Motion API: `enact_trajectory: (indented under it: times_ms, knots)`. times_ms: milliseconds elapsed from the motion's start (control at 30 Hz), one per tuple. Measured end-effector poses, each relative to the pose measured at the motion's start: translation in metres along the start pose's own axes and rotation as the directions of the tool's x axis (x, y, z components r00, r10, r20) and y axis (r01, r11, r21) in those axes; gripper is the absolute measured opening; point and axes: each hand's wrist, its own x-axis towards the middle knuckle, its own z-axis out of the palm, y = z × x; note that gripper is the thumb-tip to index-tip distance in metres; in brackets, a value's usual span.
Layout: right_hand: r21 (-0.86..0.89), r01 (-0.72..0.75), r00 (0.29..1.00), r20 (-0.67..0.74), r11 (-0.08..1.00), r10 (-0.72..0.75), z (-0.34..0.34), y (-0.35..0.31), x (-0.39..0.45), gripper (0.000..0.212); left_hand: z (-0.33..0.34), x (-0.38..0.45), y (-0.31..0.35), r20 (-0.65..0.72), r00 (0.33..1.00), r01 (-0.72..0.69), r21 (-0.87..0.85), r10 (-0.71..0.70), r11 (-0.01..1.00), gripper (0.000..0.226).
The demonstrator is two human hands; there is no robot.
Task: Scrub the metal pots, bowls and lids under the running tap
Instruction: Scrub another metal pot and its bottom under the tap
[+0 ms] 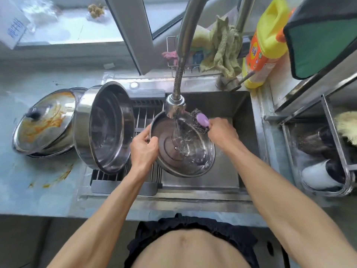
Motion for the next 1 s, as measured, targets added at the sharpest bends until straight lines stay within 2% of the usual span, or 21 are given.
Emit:
enact_trajectory:
  times_ms: [67,133,200,367,467,533,633,833,1000]
  knots:
    - [-0.011,-0.022,1.0,0.013,1.0,0.022,0.007,0.011,-0.008,0.03,0.002,0.005,0.001,-0.028,1.0,0.002,-0.021,-0.002,1.0,0.058]
    - [0.003,-0.061,0.998,0.035,0.998,0.061,0.015,0.025,-0.02,0.027,0.007,0.009,0.005,-0.04,0.999,-0.007,0.008,0.007,1.0,0.054]
    - [0.077,-0.104,0.993,0.068,0.992,0.099,0.02,0.039,-0.032,0.018,0.01,0.008,0.01,-0.045,0.999,-0.016,0.036,0.018,0.999,0.051]
    - [0.207,-0.134,0.988,0.11,0.969,0.112,0.024,0.054,-0.072,0.029,0.02,0.008,0.022,-0.112,0.994,-0.004,0.033,0.007,0.999,0.046]
    - [0.221,-0.092,0.994,0.081,0.971,0.076,0.03,0.052,-0.096,0.026,0.028,0.008,0.025,-0.102,0.994,0.032,0.008,-0.031,0.999,0.05]
    - [0.231,-0.051,0.998,0.036,0.972,0.044,0.033,0.049,-0.11,0.026,0.032,0.007,0.024,-0.081,0.995,0.05,-0.021,-0.052,0.999,0.045]
    - [0.138,0.082,0.997,-0.017,0.987,-0.08,0.035,0.036,-0.123,0.024,0.042,0.009,0.015,-0.049,0.995,0.088,-0.034,-0.089,0.996,0.041]
    - [0.017,0.281,0.959,-0.052,0.959,-0.28,0.03,0.009,-0.126,0.02,0.048,0.001,0.001,-0.049,0.982,0.173,-0.136,-0.181,0.976,0.073]
    - [-0.084,0.352,0.93,-0.082,0.932,-0.358,0.028,0.001,-0.123,0.025,0.044,0.004,0.004,-0.051,0.979,0.186,-0.2,-0.199,0.962,0.071]
